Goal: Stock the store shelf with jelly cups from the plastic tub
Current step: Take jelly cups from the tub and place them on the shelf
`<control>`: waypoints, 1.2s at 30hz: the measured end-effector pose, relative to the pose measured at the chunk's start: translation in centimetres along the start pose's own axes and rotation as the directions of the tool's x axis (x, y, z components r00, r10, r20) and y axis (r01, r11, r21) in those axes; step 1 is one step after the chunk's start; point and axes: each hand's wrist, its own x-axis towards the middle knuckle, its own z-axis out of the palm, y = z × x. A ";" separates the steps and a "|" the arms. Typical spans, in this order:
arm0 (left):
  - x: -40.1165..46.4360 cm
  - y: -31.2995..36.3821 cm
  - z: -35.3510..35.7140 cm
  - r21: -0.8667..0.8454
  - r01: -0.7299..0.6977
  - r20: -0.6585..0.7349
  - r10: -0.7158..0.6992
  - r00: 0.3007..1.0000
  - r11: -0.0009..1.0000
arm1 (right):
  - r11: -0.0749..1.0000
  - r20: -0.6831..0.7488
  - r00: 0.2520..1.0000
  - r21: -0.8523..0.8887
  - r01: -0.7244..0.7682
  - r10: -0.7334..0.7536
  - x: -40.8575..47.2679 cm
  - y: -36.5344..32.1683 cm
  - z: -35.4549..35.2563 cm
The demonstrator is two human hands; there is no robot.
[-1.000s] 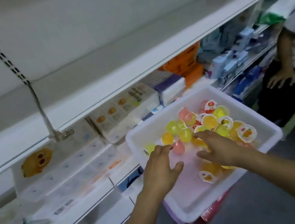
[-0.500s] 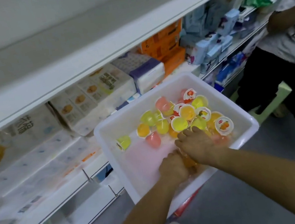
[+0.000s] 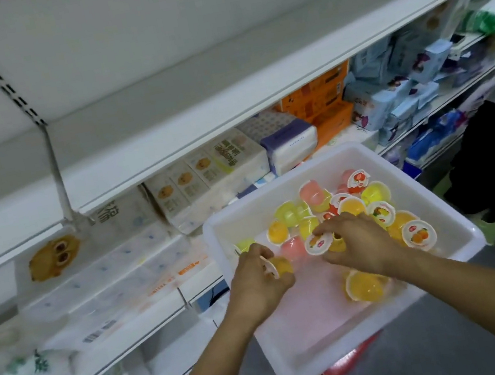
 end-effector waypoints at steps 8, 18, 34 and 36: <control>-2.5 -0.9 -11.3 -0.183 -0.034 -0.307 -0.024 0.952 0.983 | 0.750 -0.139 0.990 0.655 0.096 -0.005 5.4 -10.6 -4.4; -7.0 -3.8 -26.7 -0.159 -0.142 -0.628 0.011 0.778 0.977 | 0.532 -0.271 0.942 0.777 0.335 -0.197 10.7 -27.0 -8.9; -10.5 -14.7 -46.7 0.055 -0.010 -0.766 0.048 0.641 0.998 | 0.683 -0.237 0.887 0.570 0.457 -0.395 26.5 -51.6 -5.1; -10.8 -15.5 -48.4 0.059 0.011 -0.780 0.039 0.624 0.998 | 0.700 -0.254 0.880 0.535 0.473 -0.400 28.5 -53.5 -4.4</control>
